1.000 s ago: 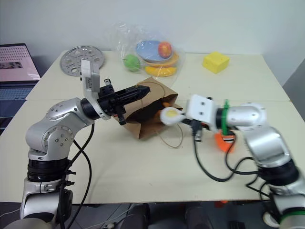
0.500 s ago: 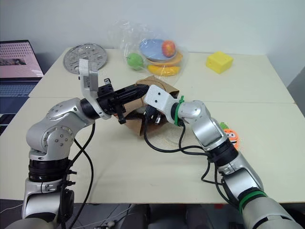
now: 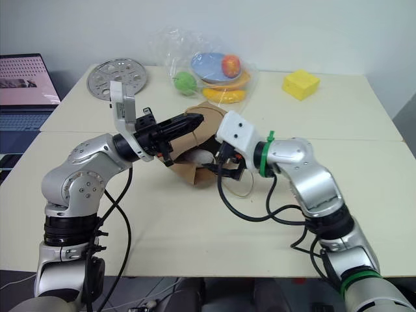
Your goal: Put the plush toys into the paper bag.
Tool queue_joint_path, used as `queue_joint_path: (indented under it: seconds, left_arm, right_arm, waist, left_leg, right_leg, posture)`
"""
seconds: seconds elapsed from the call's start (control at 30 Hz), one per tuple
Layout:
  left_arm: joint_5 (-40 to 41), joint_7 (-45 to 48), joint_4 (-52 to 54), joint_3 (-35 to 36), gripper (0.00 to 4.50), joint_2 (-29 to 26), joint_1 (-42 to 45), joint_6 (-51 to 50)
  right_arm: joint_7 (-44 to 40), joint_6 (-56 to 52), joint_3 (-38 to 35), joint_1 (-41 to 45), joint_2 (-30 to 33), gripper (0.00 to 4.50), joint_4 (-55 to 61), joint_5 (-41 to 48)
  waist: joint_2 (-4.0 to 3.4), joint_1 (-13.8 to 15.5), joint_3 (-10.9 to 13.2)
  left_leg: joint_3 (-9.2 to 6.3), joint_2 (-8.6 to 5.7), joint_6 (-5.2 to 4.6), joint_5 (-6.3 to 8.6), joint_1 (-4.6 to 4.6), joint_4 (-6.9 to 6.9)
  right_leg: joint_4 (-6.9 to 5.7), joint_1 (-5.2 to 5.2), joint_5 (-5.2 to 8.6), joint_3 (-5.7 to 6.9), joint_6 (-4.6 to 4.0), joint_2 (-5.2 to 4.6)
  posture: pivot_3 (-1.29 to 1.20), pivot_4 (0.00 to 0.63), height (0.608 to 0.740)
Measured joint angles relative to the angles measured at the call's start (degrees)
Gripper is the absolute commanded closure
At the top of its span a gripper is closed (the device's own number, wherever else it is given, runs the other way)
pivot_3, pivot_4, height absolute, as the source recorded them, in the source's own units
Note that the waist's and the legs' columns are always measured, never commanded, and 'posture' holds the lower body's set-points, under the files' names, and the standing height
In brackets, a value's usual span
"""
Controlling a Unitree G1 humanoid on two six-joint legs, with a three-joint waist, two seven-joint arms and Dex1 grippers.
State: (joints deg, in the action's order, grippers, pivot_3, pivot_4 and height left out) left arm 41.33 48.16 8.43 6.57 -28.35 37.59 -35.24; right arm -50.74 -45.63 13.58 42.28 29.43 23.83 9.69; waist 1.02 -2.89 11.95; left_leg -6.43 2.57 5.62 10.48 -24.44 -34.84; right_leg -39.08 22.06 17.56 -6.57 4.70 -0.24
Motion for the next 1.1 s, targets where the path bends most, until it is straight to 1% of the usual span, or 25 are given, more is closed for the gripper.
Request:
queue_joint_path:
  seconds: [0.13,0.2,0.27,0.33,0.4,0.43,0.47,0.53,0.63,0.67,0.83,0.87,0.9,1.0,1.1]
  left_arm:
    - [-0.2,0.0,-0.1,0.2,4.50,0.0,-0.4,0.6]
    - [-0.2,0.1,-0.1,0.2,4.50,0.0,-0.5,0.7]
    - [-0.3,0.1,-0.1,0.0,4.50,0.1,-0.5,0.7]
    - [-0.3,0.2,-0.1,-0.3,4.50,0.3,-0.4,0.7]
    - [-0.4,0.2,-0.1,-0.1,4.50,0.2,-0.6,0.7]
    - [-0.4,0.2,-0.1,0.0,4.50,0.1,-0.7,0.7]
    - [-0.4,0.2,-0.1,0.0,4.50,0.1,-0.7,0.7]
    - [-0.4,0.2,0.0,-0.1,4.50,0.1,-0.7,0.7]
    - [-0.4,0.1,0.0,-0.1,4.50,0.1,-0.7,0.6]
    - [-0.4,0.1,0.0,-0.1,4.50,0.0,-0.7,0.6]
    - [-0.4,0.0,0.0,-0.1,4.50,-0.2,-0.7,0.6]
    - [-0.4,0.0,0.0,-0.1,4.50,-0.2,-0.7,0.6]
    - [-0.4,0.0,0.0,-0.1,4.50,-0.2,-0.7,0.5]
    - [0.2,0.2,0.0,0.1,4.50,-0.8,-0.7,-0.1]
    - [1.5,0.5,0.1,0.6,4.50,-1.8,-0.7,-1.4]
  right_arm:
    - [-8.8,-1.5,-8.1,-10.6,18.1,0.07,7.1,5.2]
    - [-10.2,-1.3,-9.5,-14.1,23.3,0.07,8.1,5.3]
    - [-9.7,-1.5,-9.9,-16.7,27.1,0.07,8.4,4.4]
    - [-8.3,0.1,-9.8,-20.9,31.8,0.07,7.2,1.1]
    - [-7.0,3.7,-9.3,-25.6,35.6,0.07,2.5,-3.2]
    - [-6.3,5.2,-8.7,-26.6,36.0,0.07,0.1,-4.8]
    - [-5.5,6.4,-7.9,-27.0,35.8,0.23,-1.7,-6.1]
    - [-4.4,8.2,-7.0,-27.2,34.7,0.70,-3.1,-7.3]
    - [-3.8,10.1,-5.7,-27.0,33.7,1.70,-4.4,-8.8]
    - [-3.8,10.5,-5.5,-26.9,33.6,2.13,-4.5,-8.9]
    - [-3.8,12.8,-5.5,-25.6,32.5,3.90,-6.1,-10.1]
    - [-3.6,13.3,-5.5,-25.5,32.2,4.23,-6.3,-10.6]
    - [-3.3,13.9,-5.6,-25.5,31.8,4.46,-6.4,-10.7]
    - [-3.3,13.6,-6.6,-25.1,29.6,4.46,-6.3,-9.3]
    - [-5.2,11.2,-7.5,-23.0,27.9,4.46,-4.0,-4.9]
  waist:
    - [0.01,0.9,0.0]
    - [0.01,0.9,0.0]
    - [0.01,0.4,0.0]
    - [0.01,0.2,0.0]
    - [0.03,0.2,0.0]
    - [0.03,0.2,0.0]
    - [0.03,0.1,0.0]
    - [0.03,-0.5,0.0]
    - [0.03,-0.6,0.0]
    - [0.03,-0.5,0.0]
    - [0.03,-0.4,0.0]
    - [0.03,-0.4,0.0]
    - [0.03,-0.4,0.0]
    - [0.03,-0.5,0.0]
    - [0.01,-0.6,0.0]
  left_leg:
    - [0.04,-0.08,-0.02,0.01,-0.06,-0.01]
    - [0.05,-0.04,-0.02,0.01,-0.04,-0.02]
    - [0.13,-0.02,-0.03,0.00,0.01,-0.03]
    - [0.15,-0.03,-0.02,0.00,0.01,-0.10]
    - [0.25,-0.04,-0.02,0.00,0.01,-0.15]
    - [0.30,-0.04,-0.02,0.00,0.01,-0.17]
    - [0.33,-0.04,-0.03,0.00,0.01,-0.18]
    - [0.35,-0.02,-0.03,0.00,0.06,-0.17]
    - [0.34,-0.02,-0.02,0.00,0.07,-0.17]
    - [0.34,-0.02,-0.02,0.00,0.07,-0.17]
    - [0.31,-0.02,-0.02,0.00,0.07,-0.18]
    - [0.32,-0.02,-0.02,0.00,0.07,-0.18]
    - [0.32,-0.02,-0.02,0.00,0.07,-0.18]
    - [0.32,-0.01,-0.02,0.00,0.08,-0.19]
    - [0.31,-0.01,-0.02,0.00,0.08,-0.18]
  right_leg:
    - [0.11,0.00,0.01,-0.01,0.01,-0.08]
    - [0.09,0.01,0.01,-0.02,0.01,-0.05]
    - [0.07,0.01,0.01,-0.08,0.02,-0.04]
    - [0.08,0.00,0.02,-0.11,0.04,-0.04]
    - [0.11,-0.02,0.03,-0.20,0.05,-0.05]
    - [0.11,-0.01,0.03,-0.25,0.06,-0.05]
    - [0.10,0.00,0.03,-0.29,0.06,-0.05]
    - [0.07,0.00,0.03,-0.32,0.06,-0.03]
    - [0.04,0.00,0.02,-0.32,0.05,-0.02]
    - [0.04,-0.01,0.02,-0.32,0.06,-0.02]
    - [0.05,-0.03,0.00,-0.30,0.08,-0.02]
    - [0.05,-0.03,0.00,-0.31,0.07,-0.03]
    - [0.05,-0.03,0.00,-0.31,0.07,-0.02]
    - [0.04,-0.03,0.00,-0.32,0.07,-0.01]
    - [0.01,-0.01,0.00,-0.31,0.07,-0.01]
  posture:
    - [0.00,0.150,0.740]
    - [0.00,0.150,0.740]
    - [0.00,0.150,0.740]
    - [0.00,0.150,0.740]
    - [0.00,0.150,0.740]
    - [0.00,0.150,0.740]
    - [0.00,0.150,0.740]
    - [0.00,0.150,0.740]
    - [0.00,0.150,0.740]
    - [0.00,0.150,0.740]
    - [0.00,0.150,0.740]
    - [0.00,0.150,0.740]
    - [0.00,0.150,0.740]
    - [0.00,0.150,0.740]
    - [0.00,0.150,0.740]
